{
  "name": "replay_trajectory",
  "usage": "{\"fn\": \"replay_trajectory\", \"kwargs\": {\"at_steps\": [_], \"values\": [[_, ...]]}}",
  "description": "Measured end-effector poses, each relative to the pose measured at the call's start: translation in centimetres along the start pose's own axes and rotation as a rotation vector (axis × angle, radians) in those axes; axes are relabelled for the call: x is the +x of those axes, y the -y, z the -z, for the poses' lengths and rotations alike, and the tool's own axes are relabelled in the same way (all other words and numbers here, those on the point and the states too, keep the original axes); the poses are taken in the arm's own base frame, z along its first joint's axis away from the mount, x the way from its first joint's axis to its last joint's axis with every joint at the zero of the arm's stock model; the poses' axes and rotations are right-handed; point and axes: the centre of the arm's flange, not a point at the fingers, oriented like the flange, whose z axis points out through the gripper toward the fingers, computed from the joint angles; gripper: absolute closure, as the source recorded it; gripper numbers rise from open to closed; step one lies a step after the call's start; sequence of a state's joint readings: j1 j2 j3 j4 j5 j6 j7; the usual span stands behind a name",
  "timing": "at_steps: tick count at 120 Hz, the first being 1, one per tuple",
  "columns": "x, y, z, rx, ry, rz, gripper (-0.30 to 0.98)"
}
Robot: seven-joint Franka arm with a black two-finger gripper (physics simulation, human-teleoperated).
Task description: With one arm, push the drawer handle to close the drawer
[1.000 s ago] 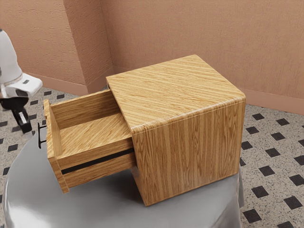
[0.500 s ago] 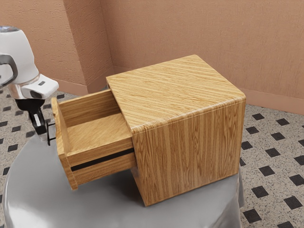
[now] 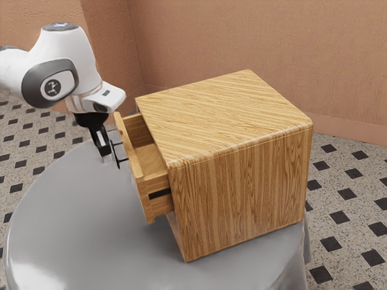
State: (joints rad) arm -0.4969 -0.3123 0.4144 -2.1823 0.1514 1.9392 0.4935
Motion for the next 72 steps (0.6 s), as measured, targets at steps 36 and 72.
{"fn": "replay_trajectory", "kwargs": {"at_steps": [36, 72], "values": [[5.6, -0.1, -0.7, -0.001, -0.032, -0.009, 0.68], [3.7, 7.7, 13.3, 0.023, -0.129, 0.287, 0.29]]}}
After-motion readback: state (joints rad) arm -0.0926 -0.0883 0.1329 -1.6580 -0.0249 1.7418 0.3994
